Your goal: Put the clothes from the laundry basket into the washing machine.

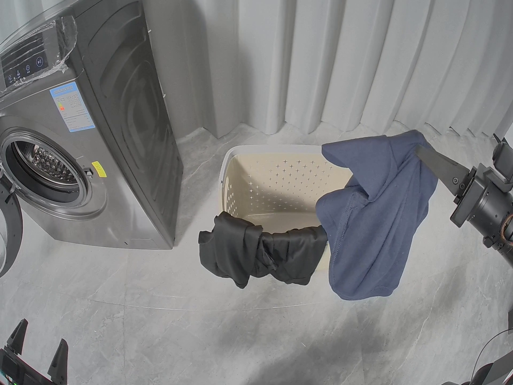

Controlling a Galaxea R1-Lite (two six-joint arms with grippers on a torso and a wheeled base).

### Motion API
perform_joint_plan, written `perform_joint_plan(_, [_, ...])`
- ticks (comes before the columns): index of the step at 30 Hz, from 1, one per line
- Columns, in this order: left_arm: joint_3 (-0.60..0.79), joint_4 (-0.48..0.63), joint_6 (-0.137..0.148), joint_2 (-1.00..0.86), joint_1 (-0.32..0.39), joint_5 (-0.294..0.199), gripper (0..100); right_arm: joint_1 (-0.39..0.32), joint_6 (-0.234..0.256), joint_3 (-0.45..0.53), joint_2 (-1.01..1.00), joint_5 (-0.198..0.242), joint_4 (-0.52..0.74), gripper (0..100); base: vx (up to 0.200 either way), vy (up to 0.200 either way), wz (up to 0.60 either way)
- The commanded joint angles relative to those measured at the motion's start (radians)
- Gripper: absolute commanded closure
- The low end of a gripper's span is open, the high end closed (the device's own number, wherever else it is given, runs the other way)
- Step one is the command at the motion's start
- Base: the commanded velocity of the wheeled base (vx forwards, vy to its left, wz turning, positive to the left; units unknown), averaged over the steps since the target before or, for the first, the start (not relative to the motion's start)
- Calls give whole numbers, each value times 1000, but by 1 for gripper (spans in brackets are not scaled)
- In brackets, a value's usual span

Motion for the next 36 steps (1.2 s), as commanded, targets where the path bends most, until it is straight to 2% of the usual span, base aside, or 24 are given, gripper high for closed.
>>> perform_joint_plan(1, [18, 0, 0, -13, 1, 0, 0, 1, 2, -1, 2, 2, -1, 100, 0, 200, 0])
perform_joint_plan(5, [18, 0, 0, -13, 1, 0, 0, 1, 0, -1, 3, 2, -1, 100, 0, 200, 0])
perform_joint_plan(14, [18, 0, 1, -13, 0, 0, 0, 1, 2, 1, 3, 3, 0, 100, 0, 0, 0])
perform_joint_plan(32, [18, 0, 0, -13, 1, 0, 0, -1, 3, 12, 5, 0, 8, 100, -200, 0, 0])
perform_joint_plan(36, [18, 0, 1, -13, 0, 0, 0, 1, 2, 25, 5, 2, 12, 100, 0, 0, 0])
